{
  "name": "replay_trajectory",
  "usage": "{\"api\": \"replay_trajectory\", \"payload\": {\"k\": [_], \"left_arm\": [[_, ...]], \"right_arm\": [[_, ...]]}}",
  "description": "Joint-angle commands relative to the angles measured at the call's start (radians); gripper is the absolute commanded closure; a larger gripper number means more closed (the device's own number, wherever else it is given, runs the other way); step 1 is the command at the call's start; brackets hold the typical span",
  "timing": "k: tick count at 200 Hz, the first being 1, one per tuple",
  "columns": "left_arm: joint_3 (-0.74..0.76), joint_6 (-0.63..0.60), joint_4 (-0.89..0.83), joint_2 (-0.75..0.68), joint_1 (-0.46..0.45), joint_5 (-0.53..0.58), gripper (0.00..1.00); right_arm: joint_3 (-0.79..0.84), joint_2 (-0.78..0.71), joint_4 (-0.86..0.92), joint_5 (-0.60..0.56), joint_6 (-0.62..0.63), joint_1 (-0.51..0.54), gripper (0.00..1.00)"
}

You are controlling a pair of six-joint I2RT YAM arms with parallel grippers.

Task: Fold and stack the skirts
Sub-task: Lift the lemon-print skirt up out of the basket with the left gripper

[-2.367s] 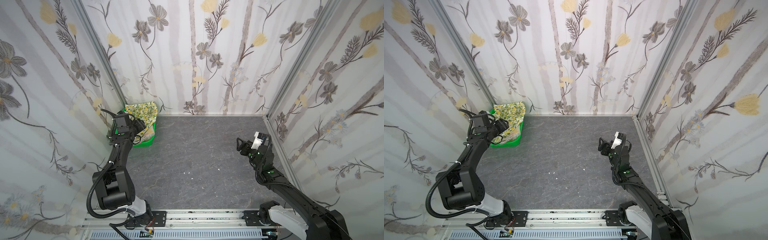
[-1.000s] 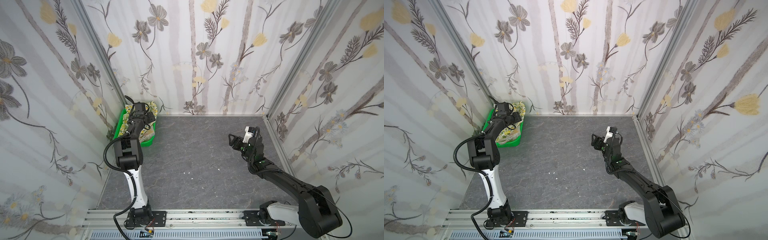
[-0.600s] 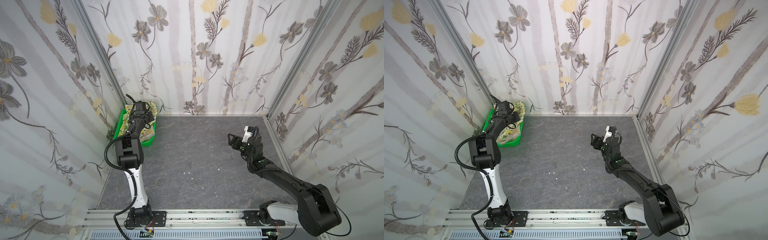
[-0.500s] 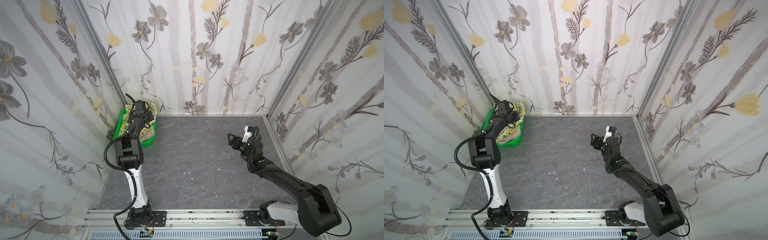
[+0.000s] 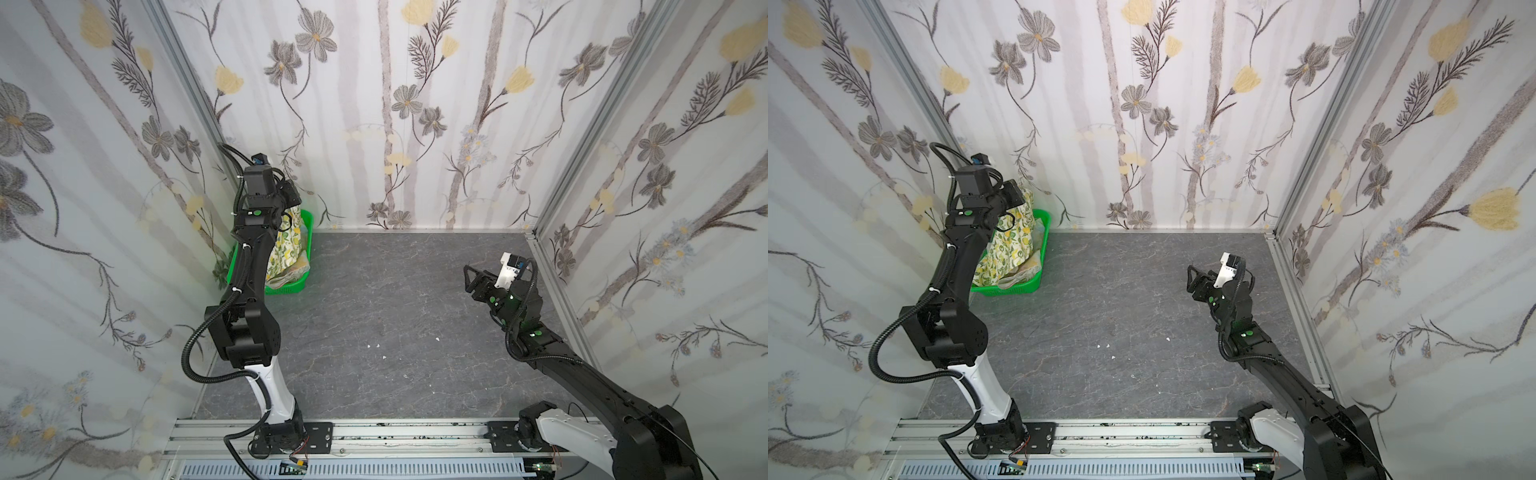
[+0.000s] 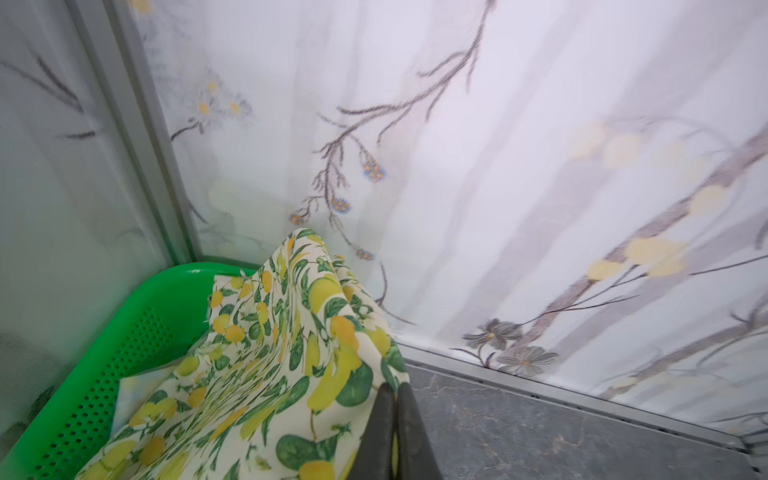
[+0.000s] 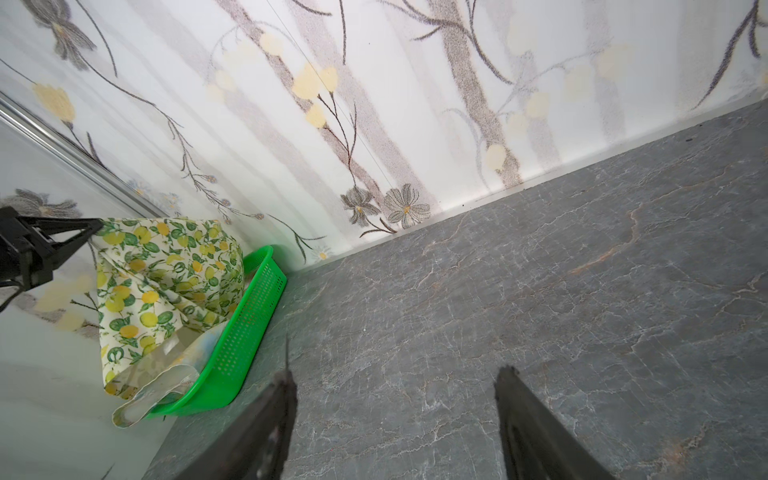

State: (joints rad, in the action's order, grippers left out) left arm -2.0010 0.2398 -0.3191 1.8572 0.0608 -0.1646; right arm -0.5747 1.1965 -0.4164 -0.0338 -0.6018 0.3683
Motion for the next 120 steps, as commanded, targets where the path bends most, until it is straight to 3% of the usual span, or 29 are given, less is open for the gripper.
{"api": "replay_trajectory", "payload": {"k": [1, 66, 120], "left_arm": [[-0.061, 0.048, 0.025, -0.058, -0.02, -0.109, 1.0], [-0.281, 0.113, 0.026, -0.132, -0.147, -0.314, 1.0], [-0.312, 0.196, 0.028, -0.133, -0.312, -0.46, 1.0]], "right_arm": [[0.027, -0.058, -0.01, -0.034, -0.014, 0.003, 0.25], [0.101, -0.221, 0.012, -0.063, -0.031, 0.007, 0.24], [0.119, -0.295, 0.042, -0.078, -0.043, 0.011, 0.24]]}}
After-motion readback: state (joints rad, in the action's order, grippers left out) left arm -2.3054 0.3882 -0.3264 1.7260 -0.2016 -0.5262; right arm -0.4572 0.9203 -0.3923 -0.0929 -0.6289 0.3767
